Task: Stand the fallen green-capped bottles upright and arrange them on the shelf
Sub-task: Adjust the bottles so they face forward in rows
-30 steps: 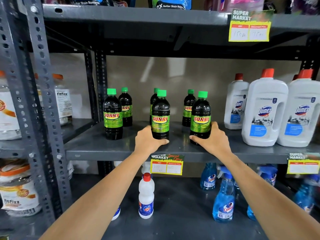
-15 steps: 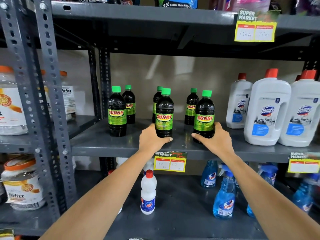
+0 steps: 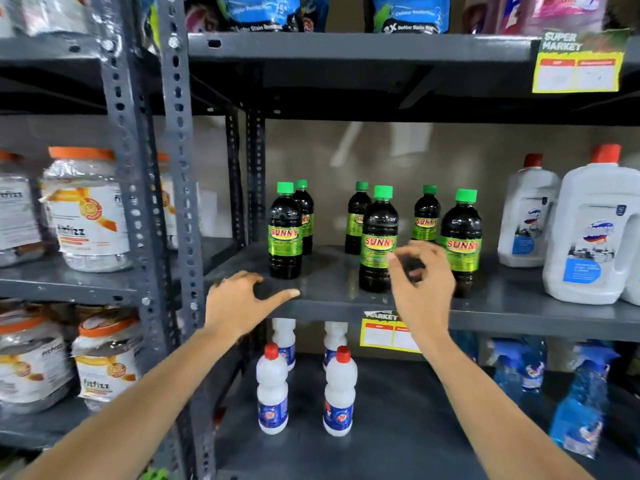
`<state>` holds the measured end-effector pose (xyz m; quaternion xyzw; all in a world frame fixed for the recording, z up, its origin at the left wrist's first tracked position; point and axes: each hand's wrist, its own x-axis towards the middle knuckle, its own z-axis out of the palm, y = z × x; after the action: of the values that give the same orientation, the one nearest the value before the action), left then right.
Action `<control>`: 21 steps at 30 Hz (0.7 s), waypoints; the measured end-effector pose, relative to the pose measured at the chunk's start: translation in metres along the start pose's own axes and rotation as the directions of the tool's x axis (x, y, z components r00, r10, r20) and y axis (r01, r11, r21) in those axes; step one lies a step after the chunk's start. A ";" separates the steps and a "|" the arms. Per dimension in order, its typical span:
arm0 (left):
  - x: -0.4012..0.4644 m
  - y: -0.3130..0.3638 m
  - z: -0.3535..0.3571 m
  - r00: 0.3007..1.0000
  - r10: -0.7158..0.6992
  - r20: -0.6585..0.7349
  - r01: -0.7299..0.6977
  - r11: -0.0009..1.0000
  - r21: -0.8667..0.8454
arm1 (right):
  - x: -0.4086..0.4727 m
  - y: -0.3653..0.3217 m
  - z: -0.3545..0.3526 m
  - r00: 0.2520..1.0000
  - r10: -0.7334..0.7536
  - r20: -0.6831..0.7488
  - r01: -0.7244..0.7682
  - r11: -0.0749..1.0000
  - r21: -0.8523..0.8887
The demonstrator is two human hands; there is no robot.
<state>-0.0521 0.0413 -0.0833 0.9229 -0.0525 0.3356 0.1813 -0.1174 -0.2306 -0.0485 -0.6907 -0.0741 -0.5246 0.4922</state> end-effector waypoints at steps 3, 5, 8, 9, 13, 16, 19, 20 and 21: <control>0.012 -0.019 -0.010 0.973 0.003 0.232 -0.018 0.998 0.063 | -0.014 -0.019 0.048 0.986 -0.058 0.158 0.050 0.997 0.054; 0.012 -0.018 -0.012 0.950 0.050 0.308 -0.104 0.982 0.161 | -0.020 -0.021 0.081 0.951 0.002 0.309 -0.010 1.000 0.025; 0.008 -0.019 -0.011 0.951 0.100 0.292 -0.177 0.952 0.250 | -0.016 -0.015 0.128 0.825 0.291 0.484 -0.246 0.957 -0.156; 0.008 -0.022 -0.011 0.953 0.109 0.283 -0.186 0.947 0.263 | -0.012 -0.014 0.141 0.765 0.393 0.510 -0.350 0.919 -0.182; 0.008 -0.022 -0.010 0.956 0.130 0.263 -0.202 0.942 0.267 | 0.010 -0.004 0.168 0.599 0.535 0.596 -0.568 0.808 -0.155; 0.007 -0.023 -0.008 0.966 0.143 0.216 -0.202 0.938 0.282 | 0.013 0.004 0.177 0.601 0.507 0.618 -0.536 0.829 -0.159; 0.006 -0.024 -0.005 0.973 0.146 0.180 -0.193 0.940 0.281 | 0.010 0.009 0.181 0.644 0.501 0.578 -0.489 0.851 -0.192; 0.006 -0.024 -0.004 0.974 0.149 0.169 -0.192 0.942 0.277 | 0.009 0.010 0.181 0.657 0.501 0.563 -0.482 0.854 -0.198; 0.006 -0.024 -0.004 0.975 0.152 0.160 -0.191 0.942 0.275 | 0.009 0.011 0.180 0.665 0.500 0.554 -0.478 0.856 -0.198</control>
<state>-0.0449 0.0653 -0.0840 0.9521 -0.0956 0.2903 0.0109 0.0100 -0.1035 -0.0418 -0.8208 -0.0252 -0.1346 0.5545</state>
